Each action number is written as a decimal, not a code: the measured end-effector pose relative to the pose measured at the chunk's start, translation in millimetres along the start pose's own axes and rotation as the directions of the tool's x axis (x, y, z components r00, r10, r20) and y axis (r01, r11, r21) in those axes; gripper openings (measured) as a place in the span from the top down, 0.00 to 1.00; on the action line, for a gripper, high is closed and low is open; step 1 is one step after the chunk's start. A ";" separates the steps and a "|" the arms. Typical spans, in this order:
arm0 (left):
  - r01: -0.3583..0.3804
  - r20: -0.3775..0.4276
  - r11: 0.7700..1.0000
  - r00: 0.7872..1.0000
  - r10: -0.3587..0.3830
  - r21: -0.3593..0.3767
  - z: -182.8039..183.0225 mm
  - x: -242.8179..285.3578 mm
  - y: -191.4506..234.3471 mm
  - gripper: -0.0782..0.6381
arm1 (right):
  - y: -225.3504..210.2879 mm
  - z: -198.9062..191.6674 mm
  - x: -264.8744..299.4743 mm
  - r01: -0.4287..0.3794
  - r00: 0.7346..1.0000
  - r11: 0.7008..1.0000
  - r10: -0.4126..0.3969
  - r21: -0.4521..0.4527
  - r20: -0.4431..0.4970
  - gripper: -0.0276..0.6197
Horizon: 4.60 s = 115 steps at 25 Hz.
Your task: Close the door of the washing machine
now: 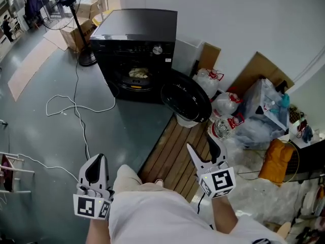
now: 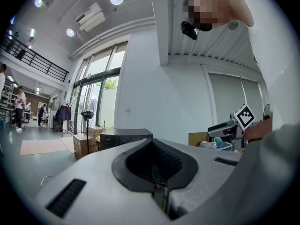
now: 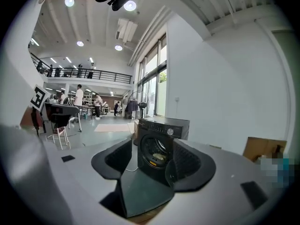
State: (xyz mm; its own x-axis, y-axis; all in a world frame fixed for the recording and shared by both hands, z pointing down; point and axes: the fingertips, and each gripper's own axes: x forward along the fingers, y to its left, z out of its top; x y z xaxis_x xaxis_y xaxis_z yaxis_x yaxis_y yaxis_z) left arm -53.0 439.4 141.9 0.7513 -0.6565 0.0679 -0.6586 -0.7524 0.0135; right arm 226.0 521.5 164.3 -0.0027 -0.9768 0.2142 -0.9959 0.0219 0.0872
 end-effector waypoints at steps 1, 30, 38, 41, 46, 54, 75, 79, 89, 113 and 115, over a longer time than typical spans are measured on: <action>0.001 -0.003 1.000 1.000 -0.001 0.000 0.4 1.2 -0.3 0.89 | -1.3 -1.7 0.7 0.002 1.000 1.000 -0.002 0.006 -0.003 0.57; 0.174 -0.077 0.976 0.980 -0.185 -0.128 38.4 215.0 263.4 0.89 | -12.8 44.1 280.1 0.164 0.905 0.984 -0.178 -0.069 -0.387 0.54; 0.265 -0.102 0.953 0.954 -0.281 -0.145 44.7 278.4 235.7 0.89 | -79.8 10.3 301.8 0.199 0.848 0.971 -0.238 -0.131 -0.474 0.54; 0.250 -0.103 0.946 0.956 -0.275 -0.205 47.4 305.5 228.7 0.89 | -112.3 -14.4 312.1 0.199 0.827 0.970 -0.244 -0.141 -0.507 0.54; 0.275 -0.113 0.941 0.947 -0.300 -0.195 54.9 348.5 207.6 0.89 | -165.6 -69.5 329.3 0.161 0.769 0.974 -0.226 -0.161 -0.598 0.54; 0.228 -0.215 0.951 0.938 -0.273 -0.211 27.5 375.9 194.9 0.89 | -230.5 -170.1 349.4 0.045 0.629 0.974 -0.200 -0.221 -0.751 0.54; 0.135 -0.298 0.964 0.933 -0.201 -0.228 2.2 380.4 197.8 0.89 | -263.3 -257.8 369.7 -0.017 0.461 0.999 -0.021 -0.032 -0.887 0.54; 0.122 -0.289 0.965 0.939 -0.189 -0.234 1.9 375.8 202.3 0.89 | -262.0 -260.6 368.5 -0.016 0.433 1.000 -0.008 -0.016 -0.901 0.55; 0.131 -0.212 0.957 0.959 -0.188 -0.257 -20.3 381.5 231.9 0.89 | -244.3 -265.2 367.9 0.002 0.376 0.999 -0.051 -0.055 -0.925 0.55; 0.040 -0.193 0.937 0.975 -0.114 -0.348 -152.8 291.2 330.1 0.89 | -130.9 -272.1 363.8 0.138 0.470 0.989 -0.115 -0.056 -0.875 0.58; 0.032 -0.204 0.933 0.973 -0.112 -0.359 -164.2 289.3 330.2 0.89 | -122.0 -270.9 364.7 0.161 0.487 0.986 -0.112 -0.038 -0.866 0.58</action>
State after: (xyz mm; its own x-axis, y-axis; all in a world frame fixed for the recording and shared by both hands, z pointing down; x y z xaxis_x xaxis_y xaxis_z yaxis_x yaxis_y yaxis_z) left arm -60.2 10.1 329.8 0.7957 -0.5431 0.2681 -0.6055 -0.7029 0.3731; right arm 370.8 220.3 495.3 0.1886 -0.2937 0.9371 -0.9793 -0.1273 0.1572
